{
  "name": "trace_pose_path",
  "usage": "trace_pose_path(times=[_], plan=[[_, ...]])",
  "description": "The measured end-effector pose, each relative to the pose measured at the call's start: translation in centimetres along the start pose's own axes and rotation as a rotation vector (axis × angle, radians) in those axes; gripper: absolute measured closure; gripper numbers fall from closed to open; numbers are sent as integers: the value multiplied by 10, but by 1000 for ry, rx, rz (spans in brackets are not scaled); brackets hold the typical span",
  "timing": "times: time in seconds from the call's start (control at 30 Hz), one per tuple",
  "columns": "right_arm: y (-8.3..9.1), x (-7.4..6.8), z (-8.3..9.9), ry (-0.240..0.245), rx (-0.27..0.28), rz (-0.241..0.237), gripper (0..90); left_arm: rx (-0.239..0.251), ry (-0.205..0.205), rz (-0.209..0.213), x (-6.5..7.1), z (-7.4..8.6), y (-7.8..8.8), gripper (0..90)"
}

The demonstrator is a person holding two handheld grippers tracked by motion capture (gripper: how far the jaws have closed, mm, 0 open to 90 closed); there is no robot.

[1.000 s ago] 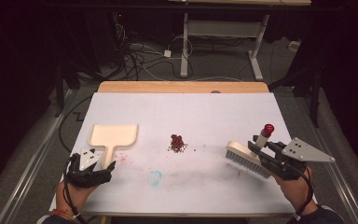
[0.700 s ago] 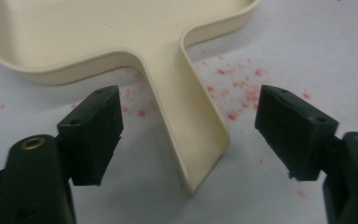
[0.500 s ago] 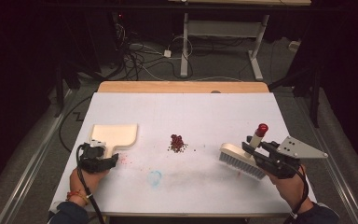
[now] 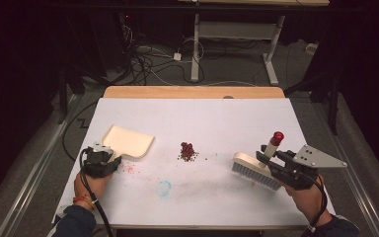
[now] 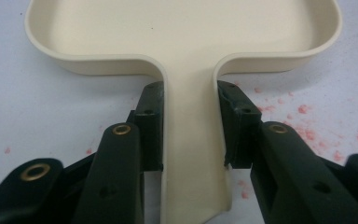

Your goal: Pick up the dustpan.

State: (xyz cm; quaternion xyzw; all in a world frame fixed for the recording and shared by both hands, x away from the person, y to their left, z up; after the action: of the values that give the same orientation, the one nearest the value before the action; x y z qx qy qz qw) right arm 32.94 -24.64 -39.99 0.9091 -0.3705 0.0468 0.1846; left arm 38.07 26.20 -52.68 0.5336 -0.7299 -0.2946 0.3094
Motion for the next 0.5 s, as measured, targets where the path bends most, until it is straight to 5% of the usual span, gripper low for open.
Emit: trace_pose_path(times=[0.2, 0.5], plan=[[0, -1, 0, 8, -3, 3, 700, -17, -27, -6, -1, -2, 4, 638], [1, 1, 0, 4, -3, 10, 700, 29, -39, 18, -1, -6, 19, 640]])
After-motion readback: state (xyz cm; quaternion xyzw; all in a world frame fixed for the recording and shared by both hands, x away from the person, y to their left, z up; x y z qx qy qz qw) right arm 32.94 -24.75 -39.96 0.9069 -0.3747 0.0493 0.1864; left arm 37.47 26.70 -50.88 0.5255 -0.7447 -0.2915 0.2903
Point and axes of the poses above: each handheld gripper's, and its own axes: y roughly backward along the jaws, z roughly out of its underside, x roughly to its right, the point moved 4 cm from there along -y, roughly forward along the jaws, and after that the axes turned 8 degrees about y, right-handed, at the moved point
